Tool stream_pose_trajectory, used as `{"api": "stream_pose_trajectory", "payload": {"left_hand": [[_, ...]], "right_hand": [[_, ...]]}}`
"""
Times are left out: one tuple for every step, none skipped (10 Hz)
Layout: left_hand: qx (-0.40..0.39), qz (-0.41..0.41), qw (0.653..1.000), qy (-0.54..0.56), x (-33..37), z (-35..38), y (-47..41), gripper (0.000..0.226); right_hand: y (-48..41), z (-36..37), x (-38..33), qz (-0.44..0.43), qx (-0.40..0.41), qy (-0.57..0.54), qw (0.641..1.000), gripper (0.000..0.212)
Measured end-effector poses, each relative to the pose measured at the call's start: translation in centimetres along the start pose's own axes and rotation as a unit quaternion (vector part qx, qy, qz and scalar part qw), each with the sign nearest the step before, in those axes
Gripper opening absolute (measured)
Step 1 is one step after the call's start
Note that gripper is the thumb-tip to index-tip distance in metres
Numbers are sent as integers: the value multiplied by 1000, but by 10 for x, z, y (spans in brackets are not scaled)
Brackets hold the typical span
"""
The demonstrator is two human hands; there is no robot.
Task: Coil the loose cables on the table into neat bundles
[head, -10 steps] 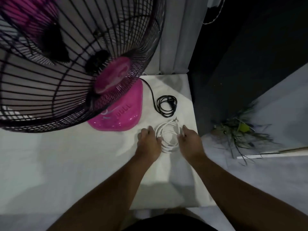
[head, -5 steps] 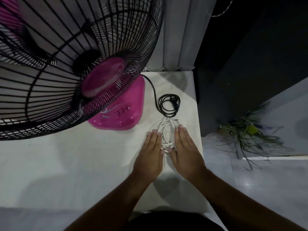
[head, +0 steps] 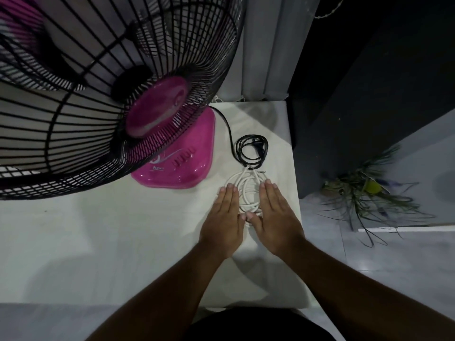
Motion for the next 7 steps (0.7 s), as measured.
{"api": "stream_pose_trajectory", "payload": {"left_hand": [[-10, 6, 1000, -16, 3, 3, 12, 63], [-1, 4, 1000, -18, 7, 4, 19, 63], [-4, -4, 1000, -26, 7, 4, 11, 64], [-36, -13, 999, -37, 2, 5, 1, 65], [-62, -1, 997, -47, 0, 3, -1, 66], [-79, 19, 995, -52, -1, -6, -6, 65], [-71, 24, 997, -37, -3, -19, -8, 61]], "right_hand": [[13, 1, 0, -7, 3, 19, 1000, 87], [20, 5, 0, 4, 2, 40, 999, 82], [15, 6, -1, 20, -5, 44, 999, 82], [7, 4, 0, 31, -26, 46, 998, 81], [6, 1, -1, 42, -47, 48, 997, 81], [5, -8, -11, 41, -51, 52, 997, 81], [7, -20, -16, 49, -43, 73, 995, 79]]}}
Point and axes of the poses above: each hand's wrist, its own y-axis away from the middle knuckle, its own z-axis out of the palm, x = y × z, the point moved 6 cm from there along -y, towards the middle knuckle, and after that the axes turned 4 degrees about -y, right-handed, at the moved point
